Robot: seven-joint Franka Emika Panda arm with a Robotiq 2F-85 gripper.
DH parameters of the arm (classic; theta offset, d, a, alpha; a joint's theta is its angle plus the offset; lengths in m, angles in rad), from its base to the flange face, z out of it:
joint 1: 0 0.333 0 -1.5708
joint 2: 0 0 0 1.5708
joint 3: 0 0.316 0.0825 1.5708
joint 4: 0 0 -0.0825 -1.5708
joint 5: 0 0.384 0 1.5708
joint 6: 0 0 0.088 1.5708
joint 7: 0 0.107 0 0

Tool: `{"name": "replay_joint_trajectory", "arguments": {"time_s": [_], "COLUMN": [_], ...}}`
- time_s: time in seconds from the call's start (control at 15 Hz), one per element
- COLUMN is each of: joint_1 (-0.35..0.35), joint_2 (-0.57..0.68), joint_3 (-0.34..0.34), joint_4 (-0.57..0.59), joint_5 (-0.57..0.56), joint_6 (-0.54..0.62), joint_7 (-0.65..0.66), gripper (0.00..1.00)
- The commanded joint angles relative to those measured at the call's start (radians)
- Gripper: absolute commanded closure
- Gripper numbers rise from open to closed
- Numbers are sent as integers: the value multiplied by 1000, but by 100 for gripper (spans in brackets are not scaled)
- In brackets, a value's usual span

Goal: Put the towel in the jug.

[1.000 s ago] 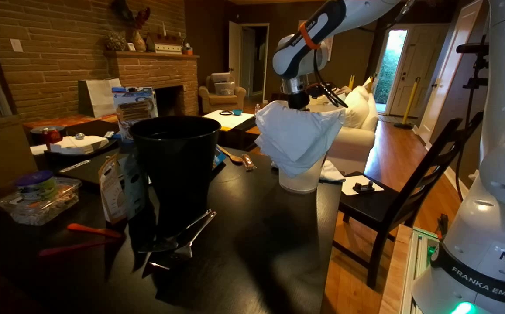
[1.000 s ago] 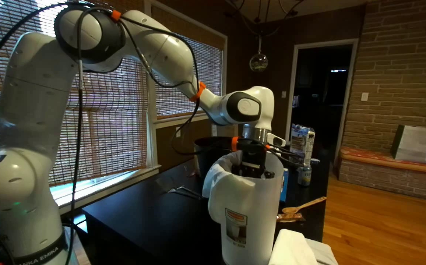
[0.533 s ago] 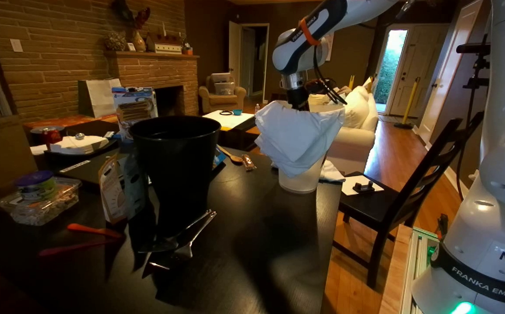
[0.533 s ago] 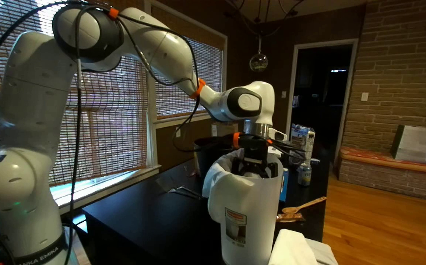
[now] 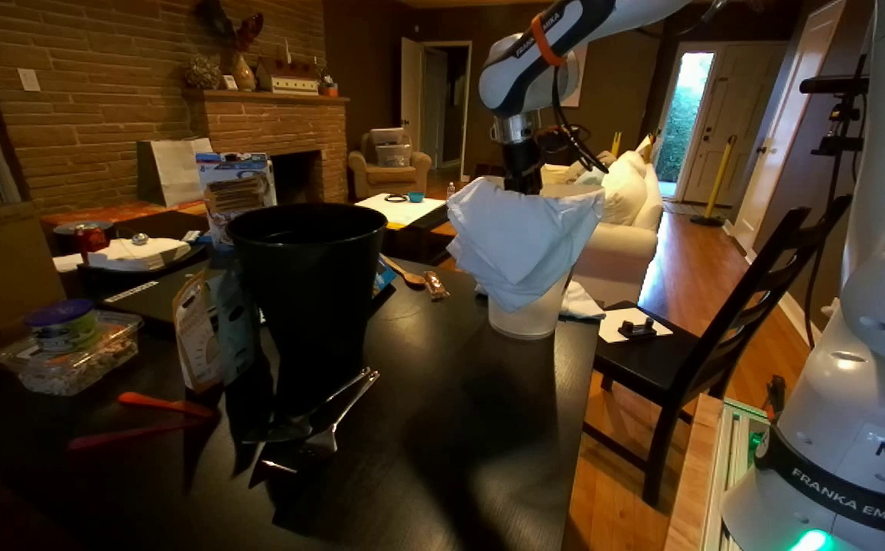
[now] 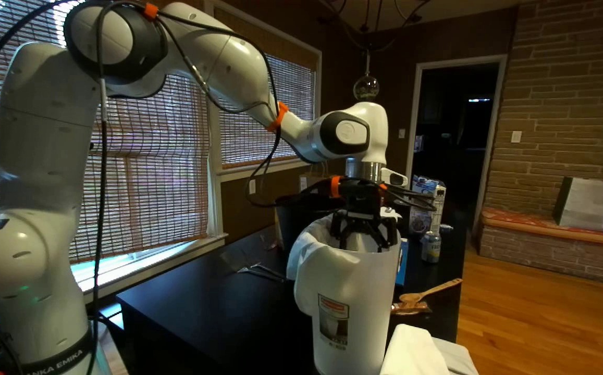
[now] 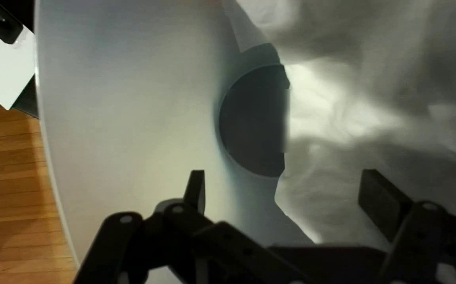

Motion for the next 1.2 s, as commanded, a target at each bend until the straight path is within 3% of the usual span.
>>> {"name": "replay_joint_trajectory", "arguments": {"time_s": [0.0, 0.53, 1.13], "joint_1": [-5, -2, -1], "joint_2": [-24, -55, -103], "joint_3": [4, 1, 13], "joint_4": [14, 62, 209], "joint_5": [-10, -7, 100], "joint_6": [-15, -33, -201], "joint_7": [-6, 1, -16], "gripper": [0, 0, 0]}}
